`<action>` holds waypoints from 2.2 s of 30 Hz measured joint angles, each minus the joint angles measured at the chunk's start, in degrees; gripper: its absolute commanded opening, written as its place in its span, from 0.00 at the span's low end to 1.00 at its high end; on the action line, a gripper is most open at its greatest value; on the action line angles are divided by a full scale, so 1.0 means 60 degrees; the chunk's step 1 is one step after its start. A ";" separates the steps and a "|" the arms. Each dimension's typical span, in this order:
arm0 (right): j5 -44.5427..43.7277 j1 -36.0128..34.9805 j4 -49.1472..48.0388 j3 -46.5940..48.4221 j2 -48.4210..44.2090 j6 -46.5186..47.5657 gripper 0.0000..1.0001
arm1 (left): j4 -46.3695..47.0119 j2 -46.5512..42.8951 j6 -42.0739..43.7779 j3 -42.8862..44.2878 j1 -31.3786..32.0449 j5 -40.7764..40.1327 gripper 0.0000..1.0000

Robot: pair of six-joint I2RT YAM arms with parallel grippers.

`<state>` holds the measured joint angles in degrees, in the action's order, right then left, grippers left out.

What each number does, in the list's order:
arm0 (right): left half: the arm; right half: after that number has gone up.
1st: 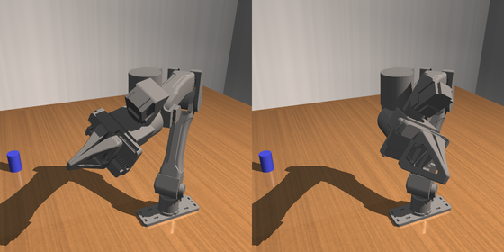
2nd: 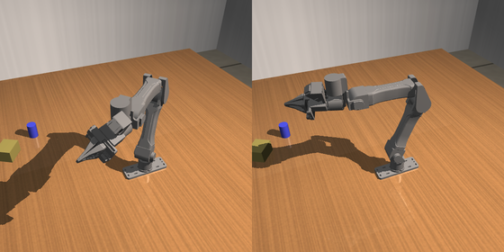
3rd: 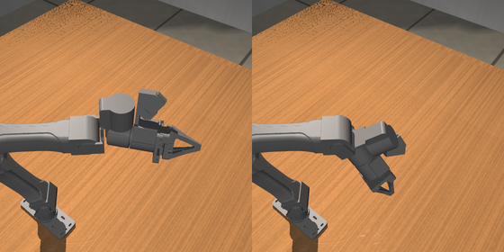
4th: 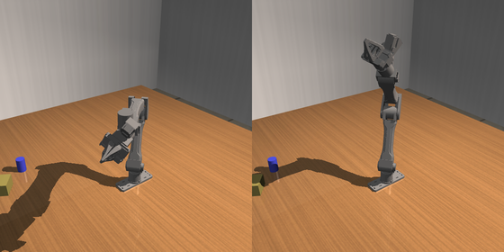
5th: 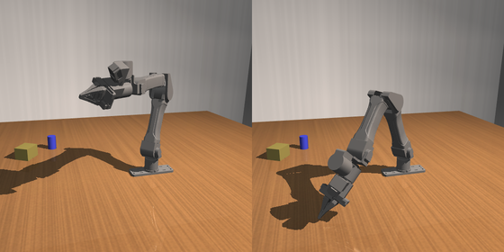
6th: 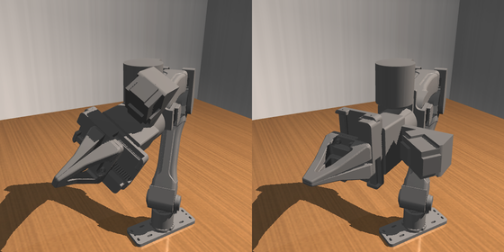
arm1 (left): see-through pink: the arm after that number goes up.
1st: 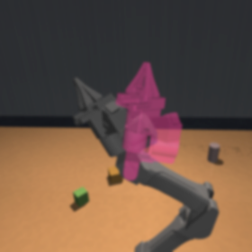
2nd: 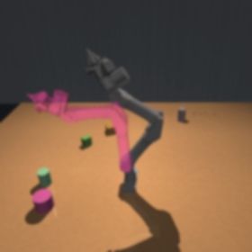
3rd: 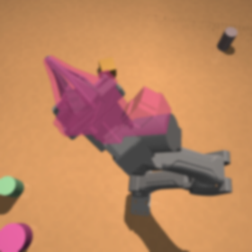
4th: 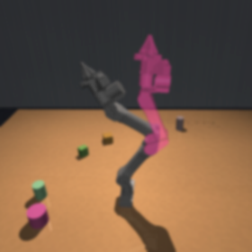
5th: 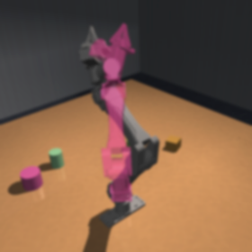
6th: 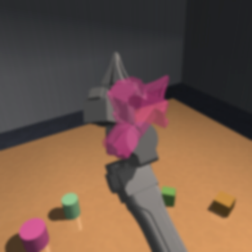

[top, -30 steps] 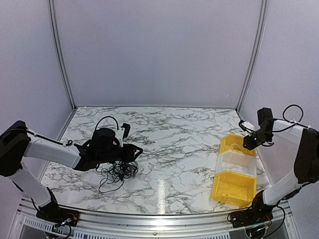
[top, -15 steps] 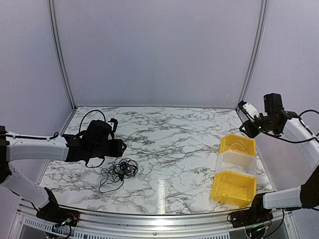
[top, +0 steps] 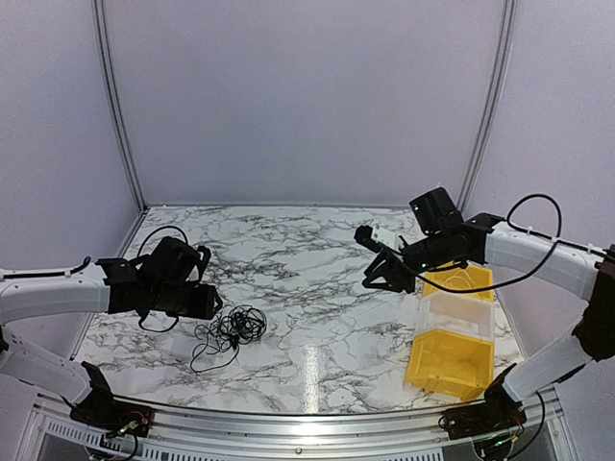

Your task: Untangle the cables

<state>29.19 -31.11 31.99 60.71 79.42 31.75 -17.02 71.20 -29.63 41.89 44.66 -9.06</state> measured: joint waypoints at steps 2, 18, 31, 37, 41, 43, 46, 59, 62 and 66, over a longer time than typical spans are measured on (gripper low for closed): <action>0.0211 -0.0426 -0.0503 -0.0029 0.0306 -0.0015 0.29 | -0.0004 0.0102 -0.0222 0.0015 -0.0153 0.0120 0.39; 0.0178 -0.0780 -0.2761 -0.1402 0.0863 -0.0069 0.30 | 0.0535 0.2812 -0.0601 0.1071 -0.0634 0.0831 0.34; -0.0084 -0.0780 -0.2772 -0.1402 0.1024 0.0040 0.29 | 0.0841 0.3486 -0.0313 0.1585 -0.0725 0.0565 0.02; -0.0215 -0.0780 -0.2772 -0.1402 0.1024 0.0098 0.28 | 0.0871 0.3340 -0.0047 0.1636 -0.0729 0.0404 0.00; -0.0240 -0.0780 -0.2772 -0.1402 0.1024 0.0171 0.27 | 0.0841 0.2586 0.0277 0.1650 -0.0732 0.0517 0.00; -0.0237 -0.0780 -0.2758 -0.1381 0.1024 0.0138 0.28 | 0.0790 0.2153 0.0484 0.1763 -0.0732 0.0699 0.00; -0.0087 -0.0780 -0.2463 -0.0987 0.1024 -0.0055 0.30 | 0.0601 0.1035 0.0867 0.2288 -0.0732 0.0980 0.00; 0.1275 -0.1756 -0.2040 0.5497 0.2805 -0.1763 0.46 | -0.0015 -0.0882 0.2029 0.5195 -0.0707 0.2339 0.00; 0.1479 -0.2124 -0.1974 0.6364 0.3621 -0.2087 0.48 | -0.0087 -0.0878 0.2051 0.5563 -0.0645 0.2517 0.00; 0.1734 -0.2667 -0.1891 0.7140 0.4605 -0.2481 0.54 | -0.0186 -0.0878 0.2040 0.5854 -0.0554 0.2623 0.00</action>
<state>39.59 -47.11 20.64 103.55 107.04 16.86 -18.13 65.93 -17.39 77.01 41.34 6.68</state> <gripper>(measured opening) 0.516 0.015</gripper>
